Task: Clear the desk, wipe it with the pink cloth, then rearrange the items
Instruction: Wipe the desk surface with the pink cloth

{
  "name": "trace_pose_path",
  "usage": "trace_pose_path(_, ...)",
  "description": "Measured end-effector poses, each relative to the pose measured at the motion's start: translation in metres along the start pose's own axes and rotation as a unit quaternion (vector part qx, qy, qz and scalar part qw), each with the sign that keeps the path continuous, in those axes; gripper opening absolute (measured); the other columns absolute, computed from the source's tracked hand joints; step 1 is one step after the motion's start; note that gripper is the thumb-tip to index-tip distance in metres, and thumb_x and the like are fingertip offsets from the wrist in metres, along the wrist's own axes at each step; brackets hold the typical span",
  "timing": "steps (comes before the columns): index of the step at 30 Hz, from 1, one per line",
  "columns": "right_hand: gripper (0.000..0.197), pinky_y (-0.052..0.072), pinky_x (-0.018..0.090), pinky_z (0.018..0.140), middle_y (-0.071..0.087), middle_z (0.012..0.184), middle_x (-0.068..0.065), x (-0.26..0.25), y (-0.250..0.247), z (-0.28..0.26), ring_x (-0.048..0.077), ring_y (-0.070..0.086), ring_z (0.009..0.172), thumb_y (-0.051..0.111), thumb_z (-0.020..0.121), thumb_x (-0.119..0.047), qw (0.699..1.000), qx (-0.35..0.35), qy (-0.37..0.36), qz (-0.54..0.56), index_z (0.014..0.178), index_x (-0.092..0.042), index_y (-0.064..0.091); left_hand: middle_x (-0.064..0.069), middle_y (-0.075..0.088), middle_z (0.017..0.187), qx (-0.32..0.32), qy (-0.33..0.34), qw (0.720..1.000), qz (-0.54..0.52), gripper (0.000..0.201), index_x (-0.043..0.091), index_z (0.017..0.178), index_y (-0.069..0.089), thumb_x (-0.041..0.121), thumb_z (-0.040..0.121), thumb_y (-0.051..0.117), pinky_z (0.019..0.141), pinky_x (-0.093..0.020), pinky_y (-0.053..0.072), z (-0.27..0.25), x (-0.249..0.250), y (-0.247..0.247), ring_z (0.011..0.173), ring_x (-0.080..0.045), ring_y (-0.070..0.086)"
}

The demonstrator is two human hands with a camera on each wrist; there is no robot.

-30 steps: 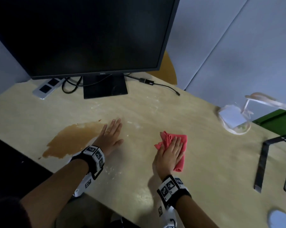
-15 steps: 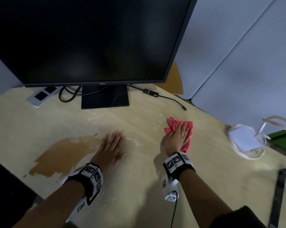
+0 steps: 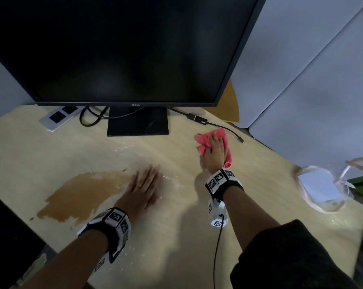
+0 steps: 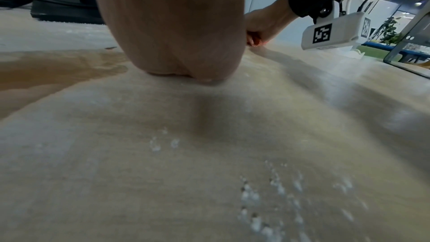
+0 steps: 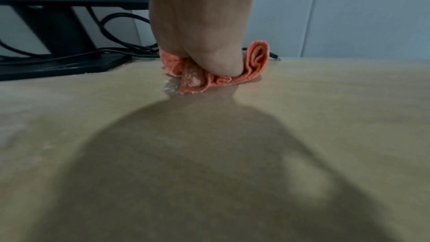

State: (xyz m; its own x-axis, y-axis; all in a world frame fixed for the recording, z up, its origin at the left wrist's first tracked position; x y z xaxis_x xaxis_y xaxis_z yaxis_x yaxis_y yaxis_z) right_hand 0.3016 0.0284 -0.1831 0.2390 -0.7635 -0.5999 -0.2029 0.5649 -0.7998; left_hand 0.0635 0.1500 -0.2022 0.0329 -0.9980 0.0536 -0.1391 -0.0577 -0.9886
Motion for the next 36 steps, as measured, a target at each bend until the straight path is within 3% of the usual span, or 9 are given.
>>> trace_pose_path(7, 0.035, 0.033, 0.032, 0.111, 0.053, 0.134, 0.007, -0.025, 0.033, -0.036, 0.017, 0.046, 0.125, 0.039, 0.095, -0.015, 0.978, -0.095, -0.064, 0.172, 0.126, -0.015, 0.056, -0.015, 0.025, 0.154, -0.016, 0.004, 1.000, 0.003, 0.070, 0.002, 0.144, 0.032, 0.045, 0.099, -0.001, 0.108, -0.051, 0.023, 0.002, 0.000, 0.003, 0.140, -0.036, 0.028)
trace_pose_path(9, 0.033, 0.048, 0.022, 0.085, 0.063, 0.112, 0.011, -0.016, 0.025, -0.039, 0.008, 0.059, 0.095, 0.037, 0.098, -0.010, 0.961, -0.118, -0.007, 0.251, 0.123, -0.006, 0.057, -0.015, 0.024, 0.155, -0.024, 0.004, 1.000, 0.006, 0.071, 0.002, 0.144, 0.032, 0.046, 0.099, -0.001, 0.107, -0.050, 0.020, 0.002, 0.000, 0.004, 0.141, -0.035, 0.026)
trace_pose_path(11, 0.033, 0.049, 0.032, 0.054, 0.064, 0.082, 0.011, -0.006, 0.008, -0.036, 0.008, 0.056, 0.059, 0.034, 0.100, -0.014, 0.936, -0.097, 0.034, 0.337, 0.110, -0.003, 0.063, -0.015, 0.024, 0.155, -0.028, 0.005, 1.000, 0.003, 0.070, 0.001, 0.145, 0.031, 0.046, 0.100, 0.000, 0.107, -0.050, 0.020, 0.001, -0.001, 0.005, 0.143, -0.033, 0.021)
trace_pose_path(12, 0.034, 0.049, 0.038, 0.054, 0.064, 0.080, 0.012, 0.002, -0.001, -0.031, 0.013, 0.056, 0.058, 0.034, 0.100, -0.016, 0.927, -0.072, 0.050, 0.363, 0.104, -0.003, 0.065, -0.015, 0.024, 0.155, -0.026, 0.006, 1.000, 0.003, 0.071, 0.001, 0.144, 0.031, 0.046, 0.100, 0.000, 0.107, -0.050, 0.020, 0.001, -0.001, 0.005, 0.143, -0.032, 0.018)
trace_pose_path(15, 0.034, 0.054, 0.046, 0.074, 0.067, 0.087, 0.008, 0.034, -0.032, -0.014, 0.022, 0.061, 0.076, 0.032, 0.100, -0.017, 0.932, 0.004, 0.081, 0.353, 0.107, -0.009, 0.065, -0.016, 0.024, 0.155, -0.019, 0.005, 1.000, 0.003, 0.071, 0.000, 0.144, 0.032, 0.046, 0.100, 0.000, 0.108, -0.052, 0.023, 0.001, -0.001, 0.005, 0.143, -0.032, 0.018)
trace_pose_path(18, 0.036, 0.050, 0.049, 0.090, 0.061, 0.120, 0.021, 0.035, -0.025, -0.009, 0.033, 0.061, 0.099, 0.034, 0.099, -0.020, 0.932, -0.061, 0.053, 0.352, 0.130, -0.014, 0.051, -0.016, 0.021, 0.156, -0.014, 0.006, 1.000, -0.002, 0.071, 0.001, 0.145, 0.029, 0.046, 0.099, -0.001, 0.108, -0.055, 0.035, 0.001, -0.001, 0.005, 0.142, -0.036, 0.023)
trace_pose_path(21, 0.044, 0.010, 0.042, 0.119, 0.025, 0.153, 0.012, 0.022, -0.002, -0.016, 0.025, 0.021, 0.142, 0.029, 0.099, -0.013, 0.988, -0.086, -0.024, 0.122, 0.142, -0.012, 0.036, -0.016, 0.019, 0.156, -0.004, 0.010, 1.000, -0.005, 0.072, 0.000, 0.146, 0.028, 0.046, 0.099, -0.001, 0.107, -0.056, 0.034, 0.000, -0.001, 0.004, 0.142, -0.037, 0.023)
trace_pose_path(25, 0.060, -0.006, 0.033, 0.116, 0.017, 0.156, 0.003, 0.000, -0.001, -0.025, 0.018, 0.005, 0.146, 0.019, 0.088, -0.027, 0.996, -0.056, -0.056, 0.035, 0.145, -0.014, 0.029, -0.015, 0.016, 0.157, -0.001, 0.010, 1.000, -0.015, 0.072, 0.002, 0.147, 0.024, 0.048, 0.098, -0.001, 0.109, -0.056, 0.031, 0.000, -0.001, 0.004, 0.143, -0.036, 0.019)
trace_pose_path(36, 0.050, 0.000, 0.039, 0.120, 0.023, 0.155, -0.001, -0.056, 0.057, -0.080, 0.018, 0.007, 0.146, 0.030, 0.093, -0.022, 0.975, -0.118, -0.186, -0.030, 0.143, -0.021, 0.033, -0.014, 0.025, 0.154, -0.041, -0.012, 0.999, -0.030, 0.074, 0.001, 0.144, 0.032, 0.049, 0.098, -0.001, 0.110, -0.052, 0.020, 0.001, -0.003, 0.009, 0.141, -0.034, 0.027)
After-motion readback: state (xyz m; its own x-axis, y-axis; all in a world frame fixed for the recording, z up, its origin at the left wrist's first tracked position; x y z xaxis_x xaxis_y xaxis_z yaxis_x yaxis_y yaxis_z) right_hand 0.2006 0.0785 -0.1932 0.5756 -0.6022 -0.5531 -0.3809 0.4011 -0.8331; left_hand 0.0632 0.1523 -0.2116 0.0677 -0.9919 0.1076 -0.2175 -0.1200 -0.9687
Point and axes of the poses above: each hand's wrist, its own z-axis towards the middle knuckle, its own y-axis out of the palm, x = y × z, the point moved 10 cm from there along z, towards the middle knuckle
